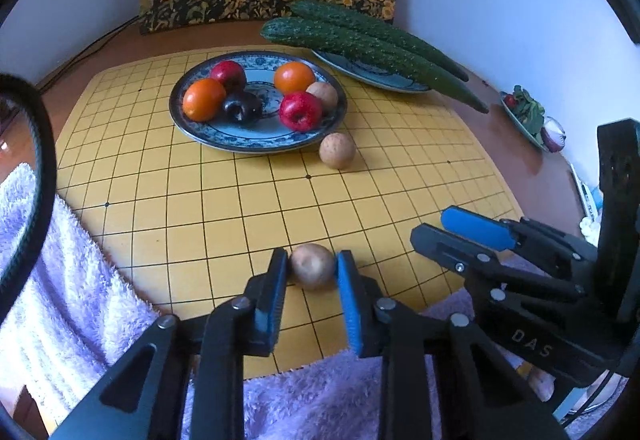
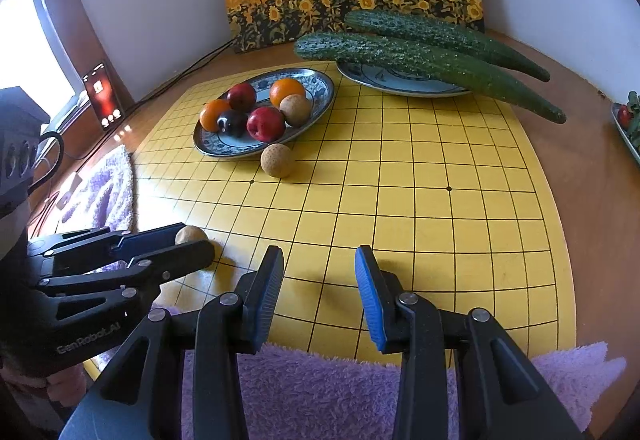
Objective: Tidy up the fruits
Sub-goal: 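Grasp a second brown potato with the right tool while the left tool holds its potato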
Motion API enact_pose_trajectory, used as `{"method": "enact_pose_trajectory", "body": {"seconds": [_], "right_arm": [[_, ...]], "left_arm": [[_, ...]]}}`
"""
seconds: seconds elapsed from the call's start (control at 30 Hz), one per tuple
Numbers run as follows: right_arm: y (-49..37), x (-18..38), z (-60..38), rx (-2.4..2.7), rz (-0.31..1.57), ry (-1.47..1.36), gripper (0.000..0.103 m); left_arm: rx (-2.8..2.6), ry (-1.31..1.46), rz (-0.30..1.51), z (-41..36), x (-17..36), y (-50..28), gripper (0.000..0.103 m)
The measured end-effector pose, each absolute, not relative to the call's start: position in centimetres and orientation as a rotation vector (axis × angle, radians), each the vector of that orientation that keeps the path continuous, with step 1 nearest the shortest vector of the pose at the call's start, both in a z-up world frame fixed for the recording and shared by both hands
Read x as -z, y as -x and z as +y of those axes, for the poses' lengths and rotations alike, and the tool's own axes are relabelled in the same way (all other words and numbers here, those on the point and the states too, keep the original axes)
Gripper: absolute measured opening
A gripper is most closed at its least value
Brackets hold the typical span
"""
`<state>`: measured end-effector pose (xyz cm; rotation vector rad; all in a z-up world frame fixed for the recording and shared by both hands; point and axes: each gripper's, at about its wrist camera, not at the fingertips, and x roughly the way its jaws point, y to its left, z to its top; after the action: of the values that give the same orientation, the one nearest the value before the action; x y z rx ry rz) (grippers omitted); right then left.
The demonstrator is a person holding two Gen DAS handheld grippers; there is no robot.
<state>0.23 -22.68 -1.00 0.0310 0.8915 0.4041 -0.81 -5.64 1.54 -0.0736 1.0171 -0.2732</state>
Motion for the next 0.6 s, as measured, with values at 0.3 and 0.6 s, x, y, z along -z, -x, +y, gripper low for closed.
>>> {"method": "enact_pose_trajectory", "body": {"seconds": [0.3, 0.6], "right_arm": [[-0.7, 1.0, -21.9, -0.417, 0.899, -0.016, 0.038], [-2.0, 0.6, -20.0, -0.455, 0.900, 0.006, 0.038]], "left_arm": [[0.238, 0.097, 1.001, -4.3, -2.2, 0.7, 0.026], [0.178, 0.117, 0.982, -2.4, -2.7, -0.5, 0.026]]}}
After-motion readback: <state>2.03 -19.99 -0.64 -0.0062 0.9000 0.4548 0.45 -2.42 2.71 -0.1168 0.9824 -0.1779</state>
